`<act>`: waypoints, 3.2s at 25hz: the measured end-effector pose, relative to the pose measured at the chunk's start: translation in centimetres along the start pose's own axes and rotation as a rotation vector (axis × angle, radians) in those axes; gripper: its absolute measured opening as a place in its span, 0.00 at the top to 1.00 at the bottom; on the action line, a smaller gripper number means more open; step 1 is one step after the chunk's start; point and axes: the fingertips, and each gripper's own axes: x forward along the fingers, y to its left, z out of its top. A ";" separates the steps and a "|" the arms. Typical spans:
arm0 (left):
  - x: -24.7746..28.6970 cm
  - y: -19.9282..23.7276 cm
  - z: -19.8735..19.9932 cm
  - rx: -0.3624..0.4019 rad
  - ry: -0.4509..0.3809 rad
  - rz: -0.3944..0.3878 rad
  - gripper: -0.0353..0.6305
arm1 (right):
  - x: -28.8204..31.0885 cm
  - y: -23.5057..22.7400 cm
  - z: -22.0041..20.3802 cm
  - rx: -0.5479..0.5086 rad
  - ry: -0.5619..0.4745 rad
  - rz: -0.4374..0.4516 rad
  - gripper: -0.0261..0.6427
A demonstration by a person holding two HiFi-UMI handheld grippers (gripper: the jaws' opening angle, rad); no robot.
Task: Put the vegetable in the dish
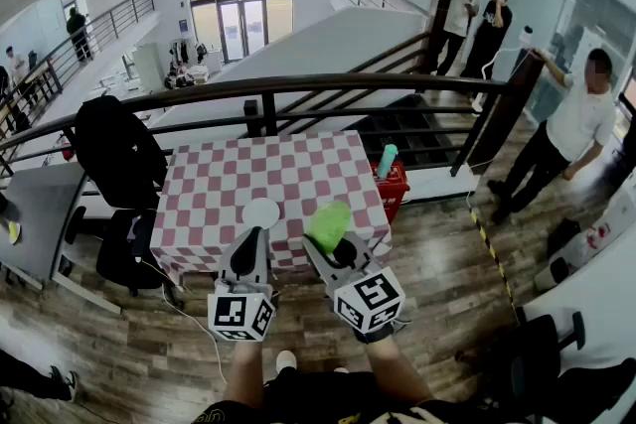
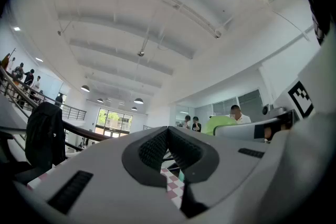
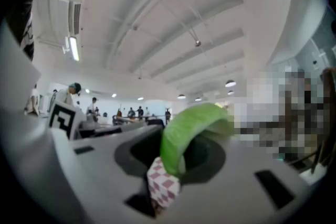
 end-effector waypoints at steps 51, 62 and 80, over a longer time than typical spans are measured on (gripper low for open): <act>19.2 24.0 -10.7 -0.097 0.155 0.236 0.92 | 31.7 -12.5 -8.2 0.268 0.104 0.325 0.79; 20.7 28.0 -20.5 -0.161 0.363 0.213 0.92 | 34.6 -15.2 -20.1 0.501 0.279 0.332 0.79; 18.9 29.6 -35.7 -0.262 0.664 -0.241 0.88 | 33.7 -12.6 -33.5 0.923 0.447 0.461 0.79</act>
